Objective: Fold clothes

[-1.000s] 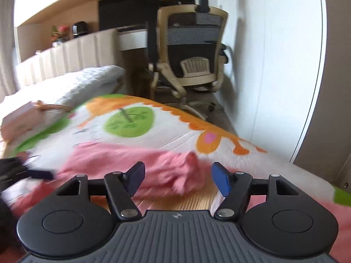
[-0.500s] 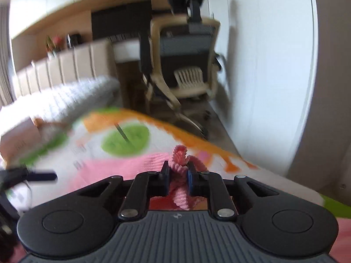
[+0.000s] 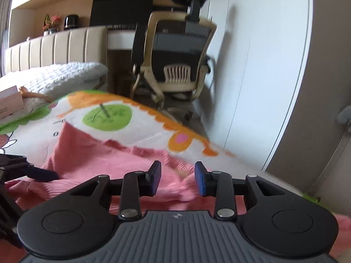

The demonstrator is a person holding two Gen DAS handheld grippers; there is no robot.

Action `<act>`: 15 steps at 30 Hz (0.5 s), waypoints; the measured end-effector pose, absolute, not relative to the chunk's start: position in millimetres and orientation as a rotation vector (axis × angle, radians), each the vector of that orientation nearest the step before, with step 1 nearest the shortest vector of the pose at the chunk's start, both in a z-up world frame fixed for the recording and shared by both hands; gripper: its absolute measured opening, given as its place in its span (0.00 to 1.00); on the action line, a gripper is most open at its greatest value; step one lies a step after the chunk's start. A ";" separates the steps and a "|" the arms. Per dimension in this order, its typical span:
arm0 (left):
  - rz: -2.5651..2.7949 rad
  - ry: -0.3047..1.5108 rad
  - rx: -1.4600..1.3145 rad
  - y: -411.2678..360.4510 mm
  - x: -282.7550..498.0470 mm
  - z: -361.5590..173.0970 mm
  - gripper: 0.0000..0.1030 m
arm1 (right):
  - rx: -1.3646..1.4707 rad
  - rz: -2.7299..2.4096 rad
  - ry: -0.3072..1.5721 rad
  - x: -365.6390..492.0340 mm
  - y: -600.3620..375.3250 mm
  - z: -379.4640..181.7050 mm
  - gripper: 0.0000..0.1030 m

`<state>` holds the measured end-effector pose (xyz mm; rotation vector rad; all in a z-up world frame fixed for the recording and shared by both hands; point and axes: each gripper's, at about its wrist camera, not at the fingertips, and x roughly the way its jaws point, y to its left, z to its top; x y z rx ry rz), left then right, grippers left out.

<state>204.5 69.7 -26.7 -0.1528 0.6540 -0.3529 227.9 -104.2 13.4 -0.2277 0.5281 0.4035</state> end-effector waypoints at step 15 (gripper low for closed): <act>-0.393 0.595 -0.369 121.6 244.6 -4.1 1.00 | -0.136 0.363 0.618 238.1 -136.2 -24.8 0.21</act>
